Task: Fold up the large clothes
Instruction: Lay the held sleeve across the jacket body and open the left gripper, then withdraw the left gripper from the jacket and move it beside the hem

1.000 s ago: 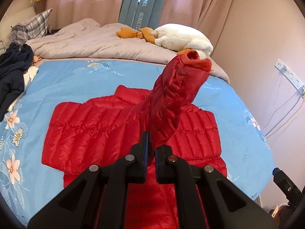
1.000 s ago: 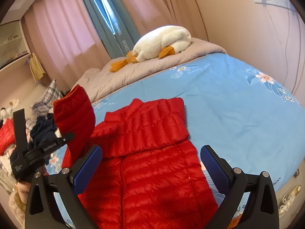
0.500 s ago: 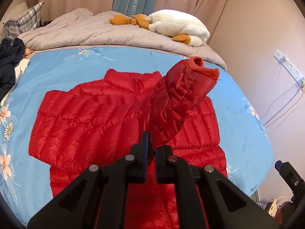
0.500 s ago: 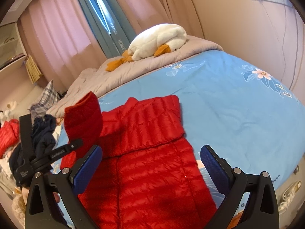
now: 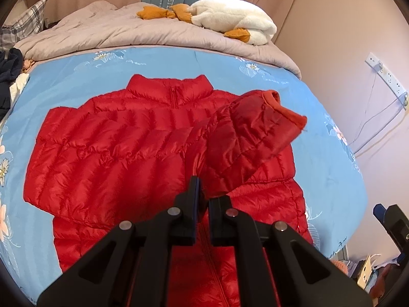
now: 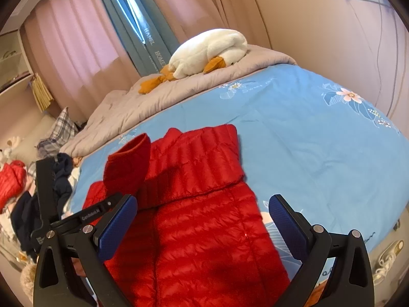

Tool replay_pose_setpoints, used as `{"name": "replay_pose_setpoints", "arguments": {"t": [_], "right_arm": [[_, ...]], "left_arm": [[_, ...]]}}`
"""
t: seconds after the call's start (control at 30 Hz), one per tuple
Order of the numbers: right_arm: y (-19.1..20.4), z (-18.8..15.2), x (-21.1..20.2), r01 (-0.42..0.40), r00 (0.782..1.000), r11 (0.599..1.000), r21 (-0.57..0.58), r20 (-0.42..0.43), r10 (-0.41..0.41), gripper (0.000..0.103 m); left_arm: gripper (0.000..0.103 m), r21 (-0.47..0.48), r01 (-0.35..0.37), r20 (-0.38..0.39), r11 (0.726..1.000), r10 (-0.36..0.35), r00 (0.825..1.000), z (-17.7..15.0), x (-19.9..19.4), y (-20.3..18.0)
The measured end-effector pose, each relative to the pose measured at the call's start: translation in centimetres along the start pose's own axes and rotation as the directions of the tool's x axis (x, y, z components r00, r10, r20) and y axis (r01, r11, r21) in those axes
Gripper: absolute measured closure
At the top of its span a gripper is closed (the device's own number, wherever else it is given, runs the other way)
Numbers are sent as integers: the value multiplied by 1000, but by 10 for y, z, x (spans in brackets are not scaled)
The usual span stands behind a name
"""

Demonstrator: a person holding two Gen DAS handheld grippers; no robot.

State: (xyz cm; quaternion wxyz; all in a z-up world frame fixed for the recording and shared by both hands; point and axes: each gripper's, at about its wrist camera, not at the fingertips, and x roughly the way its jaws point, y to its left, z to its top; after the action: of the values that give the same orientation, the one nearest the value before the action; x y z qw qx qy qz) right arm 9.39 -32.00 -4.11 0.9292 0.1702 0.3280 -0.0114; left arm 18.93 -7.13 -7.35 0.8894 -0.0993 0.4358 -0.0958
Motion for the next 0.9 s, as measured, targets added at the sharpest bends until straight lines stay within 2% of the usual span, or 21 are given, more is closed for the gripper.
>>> {"name": "replay_pose_setpoints", "arguments": {"t": [0.13,0.23,0.3,0.47,0.6,0.83,0.9], "right_arm": [[1,-1,0,0,1000,1000,-2,-2,0,1],[2,0,0,2,1000,1000,-6,-1,-2,1],[2,0,-1,3,1000,1000,-5,3,-3,1],[2,-1,1,2,1000,1000,-7,-6,-2,1],[4,-1,0,2,1000,1000,-12,-5,-2,1],[8,0,2,1,1000,1000,-24,-8,-2,1],[10,1,1,3,1000,1000,-31,-5,-3,1]], "left_arm": [[97,8,-3,-19,1000,3,1000,-1,3,-1],[85,12,2,-20,1000,-2,1000,-2,0,-1],[70,7,6,-17,1000,-6,1000,-2,-3,-1],[57,1,7,13,1000,-7,1000,-3,-16,1],[52,-19,3,42,1000,-2,999,-2,-31,8],[31,-89,-26,123,996,37,992,-3,-70,39],[22,-122,-44,148,992,62,987,-4,-83,53]]}}
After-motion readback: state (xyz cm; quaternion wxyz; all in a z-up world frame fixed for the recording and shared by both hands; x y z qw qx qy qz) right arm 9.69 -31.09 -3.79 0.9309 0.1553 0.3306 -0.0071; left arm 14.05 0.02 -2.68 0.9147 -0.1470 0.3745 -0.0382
